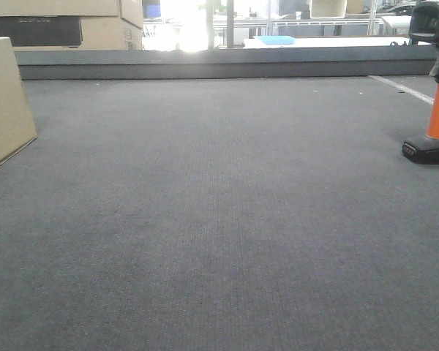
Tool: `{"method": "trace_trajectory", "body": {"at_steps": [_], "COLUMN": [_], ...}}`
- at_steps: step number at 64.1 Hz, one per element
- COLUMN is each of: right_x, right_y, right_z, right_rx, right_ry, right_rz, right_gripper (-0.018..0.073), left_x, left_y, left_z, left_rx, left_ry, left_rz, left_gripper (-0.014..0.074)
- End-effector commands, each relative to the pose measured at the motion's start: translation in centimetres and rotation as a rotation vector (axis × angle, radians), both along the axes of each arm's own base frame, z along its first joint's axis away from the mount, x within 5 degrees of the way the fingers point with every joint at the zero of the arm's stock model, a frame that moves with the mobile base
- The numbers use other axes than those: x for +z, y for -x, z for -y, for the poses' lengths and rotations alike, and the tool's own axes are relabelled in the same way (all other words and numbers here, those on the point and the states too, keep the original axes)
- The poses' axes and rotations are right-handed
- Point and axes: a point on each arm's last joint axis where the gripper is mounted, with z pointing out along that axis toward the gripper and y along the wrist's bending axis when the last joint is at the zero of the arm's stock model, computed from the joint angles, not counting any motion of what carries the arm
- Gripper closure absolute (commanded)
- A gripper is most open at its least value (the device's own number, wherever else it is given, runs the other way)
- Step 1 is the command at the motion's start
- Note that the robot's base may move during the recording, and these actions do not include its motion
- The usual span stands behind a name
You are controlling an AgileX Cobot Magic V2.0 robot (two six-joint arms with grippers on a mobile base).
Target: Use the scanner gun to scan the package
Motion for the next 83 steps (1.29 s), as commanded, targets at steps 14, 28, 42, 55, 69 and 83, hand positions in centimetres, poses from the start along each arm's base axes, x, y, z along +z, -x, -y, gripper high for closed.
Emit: {"method": "trace_trajectory", "body": {"at_steps": [14, 28, 42, 55, 69, 83], "right_x": [0.0, 0.0, 0.6, 0.7, 0.9, 0.3], "right_y": [0.1, 0.1, 1.3, 4.0, 6.5, 7.2], "right_z": [-0.1, -0.1, -0.8, -1.4, -1.6, -1.5], "right_rx": [0.003, 0.004, 0.044, 0.067, 0.072, 0.059], "right_ry": [0.01, 0.01, 0.017, 0.015, 0.015, -0.016], "right_rz": [0.009, 0.008, 0.045, 0.042, 0.08, 0.034], "right_gripper": [0.0727, 0.0727, 0.0727, 0.0727, 0.0727, 0.0727], "left_x": [-1.0, -4.3, -7.4, -7.9, -7.5, -7.4], "left_y": [6.6, 10.2, 13.5, 16.5, 18.7, 19.2], "left_z": [0.9, 1.2, 1.4, 1.7, 2.0, 2.0], "left_rx": [0.005, 0.008, 0.01, 0.006, 0.003, 0.002], "left_ry": [0.04, 0.019, 0.006, -0.003, -0.011, -0.013], "left_rz": [0.117, 0.378, 0.558, 0.656, 0.742, 0.768], "left_gripper": [0.0708, 0.0708, 0.0708, 0.0708, 0.0708, 0.0708]}}
